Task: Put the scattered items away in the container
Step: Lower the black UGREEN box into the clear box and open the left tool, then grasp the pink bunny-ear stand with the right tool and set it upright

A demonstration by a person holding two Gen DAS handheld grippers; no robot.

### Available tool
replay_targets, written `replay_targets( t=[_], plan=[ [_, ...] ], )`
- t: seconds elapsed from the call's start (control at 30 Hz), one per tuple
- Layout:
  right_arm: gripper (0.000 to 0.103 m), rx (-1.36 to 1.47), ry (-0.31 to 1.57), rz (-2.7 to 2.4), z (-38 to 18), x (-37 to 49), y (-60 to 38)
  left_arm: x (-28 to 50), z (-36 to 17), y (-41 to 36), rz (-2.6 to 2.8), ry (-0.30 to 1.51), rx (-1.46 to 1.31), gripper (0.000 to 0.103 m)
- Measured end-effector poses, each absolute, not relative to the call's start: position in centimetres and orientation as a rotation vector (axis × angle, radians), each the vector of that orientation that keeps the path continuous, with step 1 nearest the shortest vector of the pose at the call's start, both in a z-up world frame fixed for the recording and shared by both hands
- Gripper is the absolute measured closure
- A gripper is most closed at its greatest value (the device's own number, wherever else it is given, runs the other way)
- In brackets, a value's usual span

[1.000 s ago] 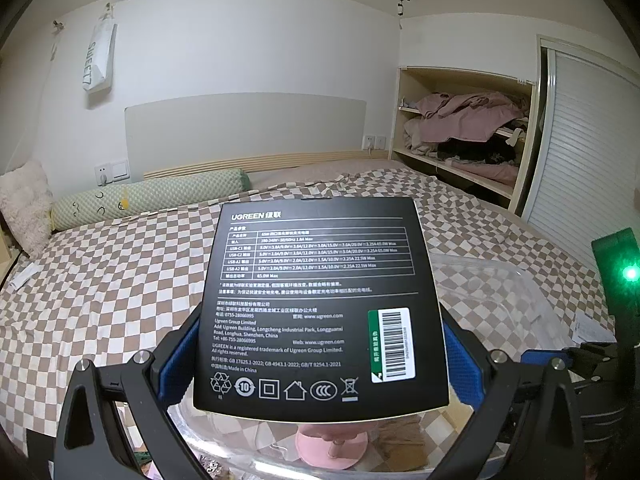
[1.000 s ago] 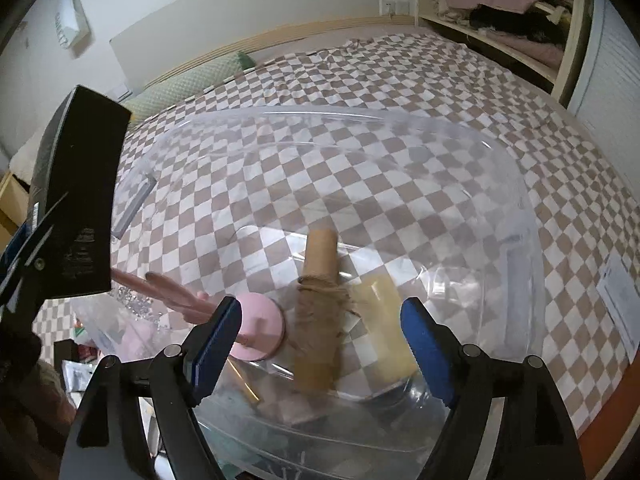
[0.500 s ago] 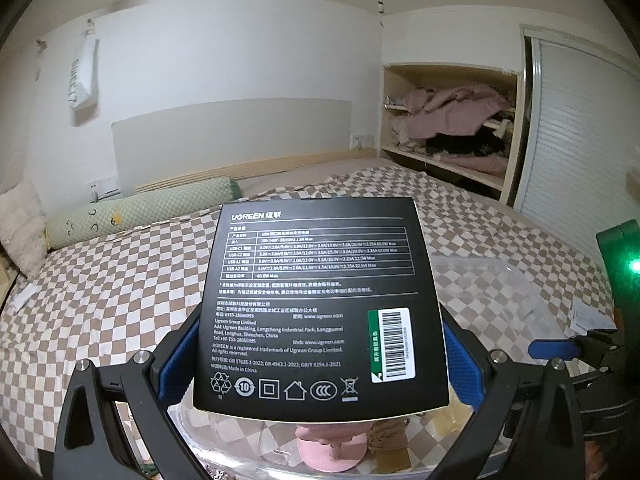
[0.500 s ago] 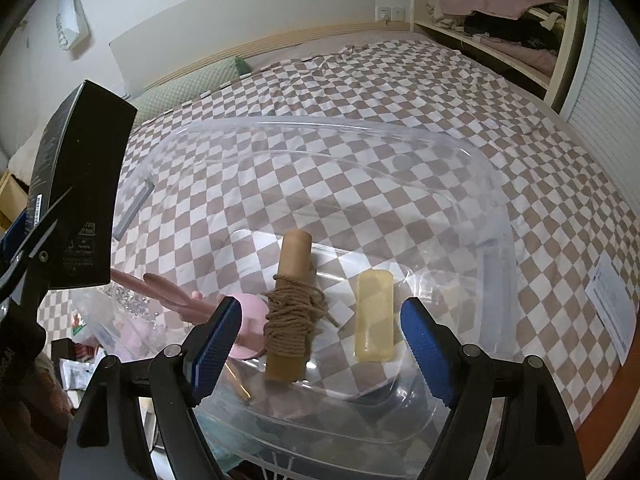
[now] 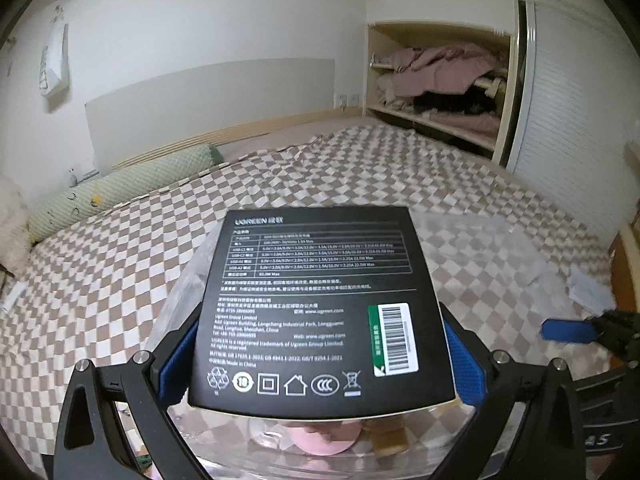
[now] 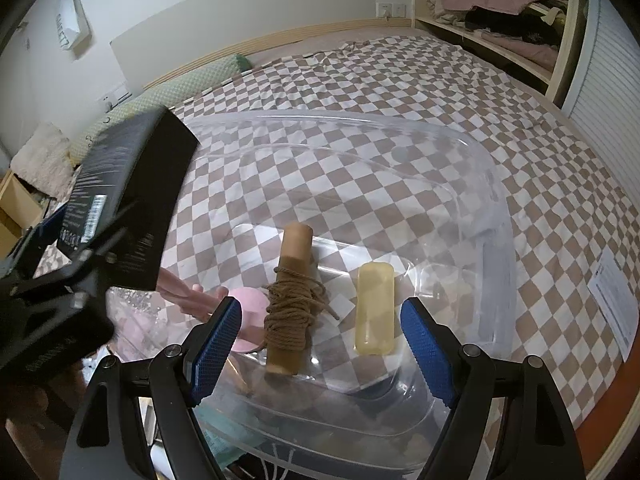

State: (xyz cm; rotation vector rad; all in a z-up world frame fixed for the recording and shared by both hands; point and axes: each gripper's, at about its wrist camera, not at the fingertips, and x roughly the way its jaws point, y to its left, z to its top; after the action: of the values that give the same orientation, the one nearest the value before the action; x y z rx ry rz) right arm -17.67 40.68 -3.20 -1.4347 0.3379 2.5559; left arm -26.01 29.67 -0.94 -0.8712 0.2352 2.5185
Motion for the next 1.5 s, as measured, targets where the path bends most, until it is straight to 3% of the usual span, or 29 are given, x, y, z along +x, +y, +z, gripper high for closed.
replay_targets(
  t=[0.43, 0.6, 0.7, 0.8, 1.37, 1.43, 1.5],
  plan=[
    [0.021, -1.432, 0.324, 2.585, -2.9, -17.6, 40.3, -25.3, -0.7, 28.9, 2.551, 0.27, -0.89, 0.0],
    [0.022, -1.438, 0.175, 2.701, -1.8, -17.4, 37.6, -25.5, -0.4, 27.9, 2.569, 0.224, -0.9, 0.0],
    [0.034, -1.463, 0.096, 2.744, -1.6, -17.3, 36.0, -25.5, 0.3, 27.3, 2.564, 0.162, -0.888, 0.0],
    [0.04, -1.502, 0.122, 2.771, -1.8, -17.5, 35.3, -25.5, 0.6, 27.0, 2.563, 0.133, -0.896, 0.0],
    [0.04, -1.535, 0.242, 2.782, -2.6, -18.3, 35.4, -25.7, 1.2, 27.0, 2.605, 0.122, -0.889, 0.0],
    [0.062, -1.539, 0.292, 2.804, -2.6, -18.4, 35.3, -25.6, 1.1, 27.1, 2.612, 0.143, -0.897, 0.0],
    [0.075, -1.548, 0.354, 2.814, -2.9, -18.6, 35.4, -25.7, 0.9, 27.0, 2.62, 0.159, -0.913, 0.0]
  ],
)
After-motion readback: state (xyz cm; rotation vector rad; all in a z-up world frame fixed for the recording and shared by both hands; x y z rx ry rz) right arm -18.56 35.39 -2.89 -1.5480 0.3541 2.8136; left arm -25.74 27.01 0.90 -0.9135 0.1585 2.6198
